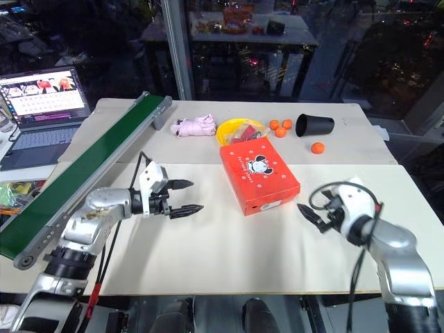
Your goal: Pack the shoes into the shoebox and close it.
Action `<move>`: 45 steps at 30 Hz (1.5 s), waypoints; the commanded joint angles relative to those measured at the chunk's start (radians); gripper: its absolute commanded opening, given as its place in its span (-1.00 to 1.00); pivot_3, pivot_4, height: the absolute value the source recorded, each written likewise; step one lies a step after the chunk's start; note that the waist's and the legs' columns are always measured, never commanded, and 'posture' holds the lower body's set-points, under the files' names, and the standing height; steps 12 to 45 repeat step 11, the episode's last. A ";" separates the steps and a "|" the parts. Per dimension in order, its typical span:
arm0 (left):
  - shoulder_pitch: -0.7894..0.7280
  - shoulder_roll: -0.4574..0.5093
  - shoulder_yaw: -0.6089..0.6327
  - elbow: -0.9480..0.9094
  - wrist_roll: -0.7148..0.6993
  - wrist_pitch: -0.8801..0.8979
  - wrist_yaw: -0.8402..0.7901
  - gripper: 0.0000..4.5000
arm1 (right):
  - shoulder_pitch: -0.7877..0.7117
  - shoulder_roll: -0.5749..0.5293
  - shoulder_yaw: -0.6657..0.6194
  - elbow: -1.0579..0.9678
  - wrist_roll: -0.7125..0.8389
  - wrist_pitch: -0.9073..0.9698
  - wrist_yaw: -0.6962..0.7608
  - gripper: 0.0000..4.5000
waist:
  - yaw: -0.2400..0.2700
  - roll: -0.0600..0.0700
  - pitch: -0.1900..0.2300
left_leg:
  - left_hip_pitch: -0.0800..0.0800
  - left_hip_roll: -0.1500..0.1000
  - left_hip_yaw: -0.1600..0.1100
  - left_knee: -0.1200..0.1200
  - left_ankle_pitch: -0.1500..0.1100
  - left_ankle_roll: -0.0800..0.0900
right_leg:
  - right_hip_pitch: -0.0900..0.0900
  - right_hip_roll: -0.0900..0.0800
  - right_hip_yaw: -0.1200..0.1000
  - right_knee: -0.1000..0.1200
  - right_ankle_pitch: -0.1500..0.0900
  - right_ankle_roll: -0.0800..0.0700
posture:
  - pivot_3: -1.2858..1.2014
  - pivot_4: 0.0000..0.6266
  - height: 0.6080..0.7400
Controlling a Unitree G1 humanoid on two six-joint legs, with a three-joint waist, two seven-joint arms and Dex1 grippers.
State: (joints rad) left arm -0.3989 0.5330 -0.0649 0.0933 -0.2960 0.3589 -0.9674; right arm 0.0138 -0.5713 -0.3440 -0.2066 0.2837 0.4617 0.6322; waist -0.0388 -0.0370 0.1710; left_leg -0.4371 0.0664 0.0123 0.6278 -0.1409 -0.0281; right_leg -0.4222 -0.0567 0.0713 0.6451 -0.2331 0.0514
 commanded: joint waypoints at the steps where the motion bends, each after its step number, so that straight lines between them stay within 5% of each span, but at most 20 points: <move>1: 0.041 -0.058 0.090 0.069 0.002 -0.110 0.113 1.00 | 0.031 0.088 -0.072 -0.009 0.049 -0.082 -0.067 0.99 | -0.003 0.000 0.000 | 0.001 0.000 0.000 0.000 0.000 0.000 | 0.000 0.000 0.000 0.000 0.000 0.000 | 0.03 -0.52 1.00; 9: 0.173 -0.198 0.144 0.285 0.104 -0.393 0.352 1.00 | 0.043 0.249 -0.023 0.138 -0.021 -0.264 -0.184 0.99 | -0.002 0.002 -0.004 | 0.001 0.000 0.001 -0.001 0.000 0.000 | 0.001 -0.001 0.000 -0.002 0.001 0.000 | 0.03 -0.52 1.00; 45: 0.209 -0.215 0.137 0.265 0.102 -0.379 0.363 1.00 | 0.042 0.265 -0.003 0.170 -0.039 -0.300 -0.200 0.99 | -0.001 0.002 -0.004 | 0.000 0.000 0.001 -0.001 0.000 0.000 | 0.000 -0.001 0.000 -0.002 0.001 -0.001 | 0.03 -0.52 1.00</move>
